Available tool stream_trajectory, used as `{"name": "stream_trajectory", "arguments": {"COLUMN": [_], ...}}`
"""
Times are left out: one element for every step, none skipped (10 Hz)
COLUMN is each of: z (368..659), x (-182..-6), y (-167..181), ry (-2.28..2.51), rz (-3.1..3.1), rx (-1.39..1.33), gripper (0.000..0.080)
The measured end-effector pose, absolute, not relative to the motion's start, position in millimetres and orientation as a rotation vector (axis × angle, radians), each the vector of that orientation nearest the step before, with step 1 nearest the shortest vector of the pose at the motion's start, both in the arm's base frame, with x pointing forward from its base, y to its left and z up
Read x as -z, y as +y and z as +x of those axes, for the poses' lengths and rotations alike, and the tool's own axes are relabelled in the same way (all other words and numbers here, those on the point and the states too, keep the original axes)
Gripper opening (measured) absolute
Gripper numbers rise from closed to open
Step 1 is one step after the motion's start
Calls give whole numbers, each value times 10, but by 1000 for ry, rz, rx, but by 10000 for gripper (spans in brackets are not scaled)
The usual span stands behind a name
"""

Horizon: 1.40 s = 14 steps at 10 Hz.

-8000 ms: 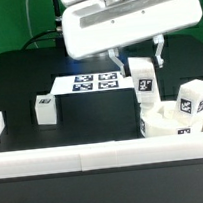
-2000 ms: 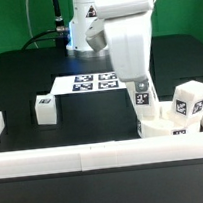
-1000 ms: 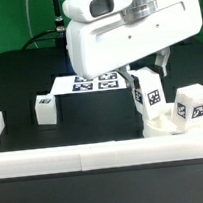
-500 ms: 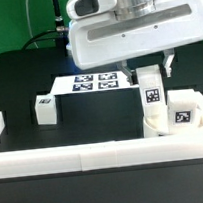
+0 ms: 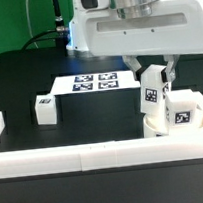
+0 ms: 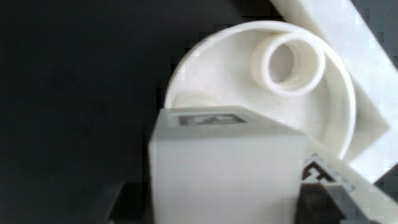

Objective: Assemble stool

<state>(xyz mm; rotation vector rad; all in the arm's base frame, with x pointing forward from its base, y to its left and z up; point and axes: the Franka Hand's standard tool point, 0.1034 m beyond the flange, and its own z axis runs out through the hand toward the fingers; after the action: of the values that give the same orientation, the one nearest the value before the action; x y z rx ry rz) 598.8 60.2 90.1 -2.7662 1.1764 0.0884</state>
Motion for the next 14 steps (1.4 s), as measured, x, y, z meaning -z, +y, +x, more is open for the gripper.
{"name": "stream_trajectory", "arguments": {"z": [5986, 5982, 5977, 5973, 5970, 5965, 5965, 5964, 5962, 5962, 5952, 5956, 5956, 5952], "x": [-903, -904, -898, -896, -894, -893, -894, -893, -889, -897, -951, -1029, -1108, -1160], "y": [610, 627, 634, 641, 658, 686, 700, 718, 724, 726, 724, 750, 759, 756], "ry": [1289, 1475, 1550, 1599, 1655, 1761, 1820, 1851, 1825, 1796, 1692, 1663, 1560, 1435], "rz": [-2720, -2631, -2596, -2563, -2529, -2450, -2396, -2364, -2383, -2403, -2475, -2490, -2544, -2598], "rx": [-95, -109, -113, -122, -128, -145, -159, -169, -168, -167, -169, -166, -145, -131], "gripper": [340, 340, 340, 340, 340, 340, 340, 345, 345, 521, 609, 609, 641, 647]}}
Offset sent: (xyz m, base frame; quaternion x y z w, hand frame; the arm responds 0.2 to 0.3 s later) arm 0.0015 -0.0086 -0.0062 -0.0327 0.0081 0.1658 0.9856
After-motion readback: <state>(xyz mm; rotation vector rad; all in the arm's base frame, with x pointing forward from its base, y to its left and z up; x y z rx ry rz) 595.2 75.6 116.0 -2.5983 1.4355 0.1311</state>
